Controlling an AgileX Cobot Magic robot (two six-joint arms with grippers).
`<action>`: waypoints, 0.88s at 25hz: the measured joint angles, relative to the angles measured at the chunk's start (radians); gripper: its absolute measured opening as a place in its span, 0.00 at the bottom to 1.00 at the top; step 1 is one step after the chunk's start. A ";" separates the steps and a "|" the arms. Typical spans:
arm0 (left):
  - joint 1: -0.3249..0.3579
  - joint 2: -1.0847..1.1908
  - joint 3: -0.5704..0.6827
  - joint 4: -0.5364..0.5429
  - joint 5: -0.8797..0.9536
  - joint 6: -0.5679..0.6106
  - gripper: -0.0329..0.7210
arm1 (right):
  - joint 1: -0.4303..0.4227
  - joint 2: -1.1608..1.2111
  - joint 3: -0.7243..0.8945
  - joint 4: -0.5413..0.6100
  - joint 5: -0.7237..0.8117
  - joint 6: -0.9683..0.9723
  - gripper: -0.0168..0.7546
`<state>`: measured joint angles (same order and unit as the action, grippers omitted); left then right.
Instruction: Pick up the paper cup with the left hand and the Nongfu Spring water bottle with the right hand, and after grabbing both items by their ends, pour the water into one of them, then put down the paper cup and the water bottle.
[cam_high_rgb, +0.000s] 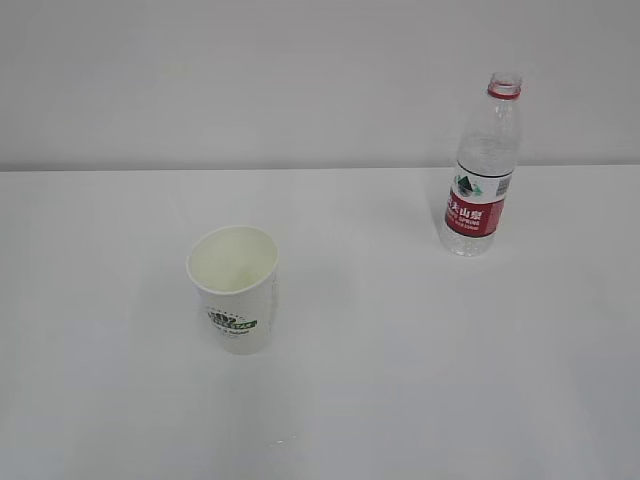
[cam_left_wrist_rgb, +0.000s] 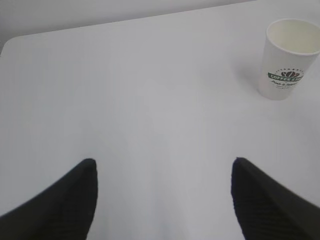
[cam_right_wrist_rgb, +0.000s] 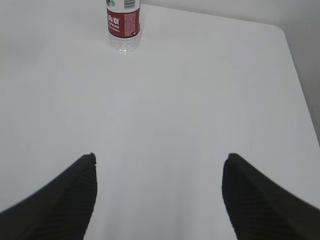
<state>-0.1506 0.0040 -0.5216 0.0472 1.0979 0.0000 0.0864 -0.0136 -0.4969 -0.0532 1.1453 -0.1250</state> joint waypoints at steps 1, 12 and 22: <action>0.000 0.000 0.000 0.000 0.000 0.000 0.84 | 0.000 0.000 0.000 0.000 0.000 0.000 0.78; 0.000 0.000 0.000 0.000 0.000 0.000 0.83 | 0.000 0.000 0.000 0.000 0.000 0.000 0.78; 0.000 0.000 0.000 0.000 0.000 0.000 0.83 | 0.000 0.000 0.000 0.000 -0.002 0.000 0.78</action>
<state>-0.1506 0.0040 -0.5216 0.0472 1.0979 0.0000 0.0864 -0.0136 -0.4969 -0.0532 1.1433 -0.1250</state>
